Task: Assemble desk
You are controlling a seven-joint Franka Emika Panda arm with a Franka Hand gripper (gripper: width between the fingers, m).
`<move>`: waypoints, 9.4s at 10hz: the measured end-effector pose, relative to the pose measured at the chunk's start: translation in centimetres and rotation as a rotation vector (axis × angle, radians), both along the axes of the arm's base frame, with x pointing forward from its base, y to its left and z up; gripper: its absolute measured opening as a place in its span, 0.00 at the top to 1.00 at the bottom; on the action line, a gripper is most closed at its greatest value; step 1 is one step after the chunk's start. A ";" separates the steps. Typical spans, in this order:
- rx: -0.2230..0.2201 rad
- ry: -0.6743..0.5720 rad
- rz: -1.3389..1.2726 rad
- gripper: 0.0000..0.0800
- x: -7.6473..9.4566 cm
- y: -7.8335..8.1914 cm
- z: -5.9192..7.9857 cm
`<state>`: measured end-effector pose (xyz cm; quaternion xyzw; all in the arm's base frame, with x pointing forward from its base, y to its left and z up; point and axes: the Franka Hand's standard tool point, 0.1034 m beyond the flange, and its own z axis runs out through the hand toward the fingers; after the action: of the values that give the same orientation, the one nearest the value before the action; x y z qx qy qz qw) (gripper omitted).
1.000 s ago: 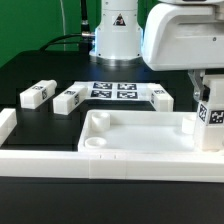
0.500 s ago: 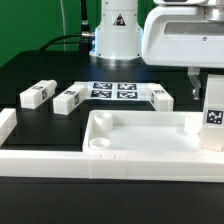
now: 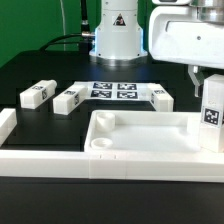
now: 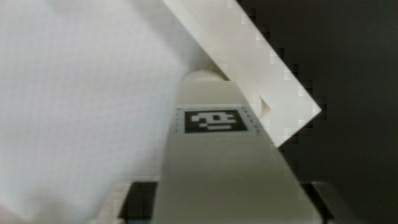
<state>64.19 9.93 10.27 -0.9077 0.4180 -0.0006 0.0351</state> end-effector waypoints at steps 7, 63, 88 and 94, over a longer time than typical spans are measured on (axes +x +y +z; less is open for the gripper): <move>0.010 0.020 -0.296 0.43 0.0 0.1 -0.1; 0.002 0.009 0.005 0.20 0.0 -0.1 -0.2; -0.080 -0.032 1.153 0.64 -0.2 0.0 -0.3; -0.049 -0.018 0.641 0.64 -0.3 0.0 -0.3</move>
Offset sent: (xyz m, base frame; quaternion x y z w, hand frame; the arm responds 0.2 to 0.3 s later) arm -0.0013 0.0023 -0.0020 -0.0092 -0.0038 0.1480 0.9889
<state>63.93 9.93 9.94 -0.9938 0.1101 -0.0075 0.0151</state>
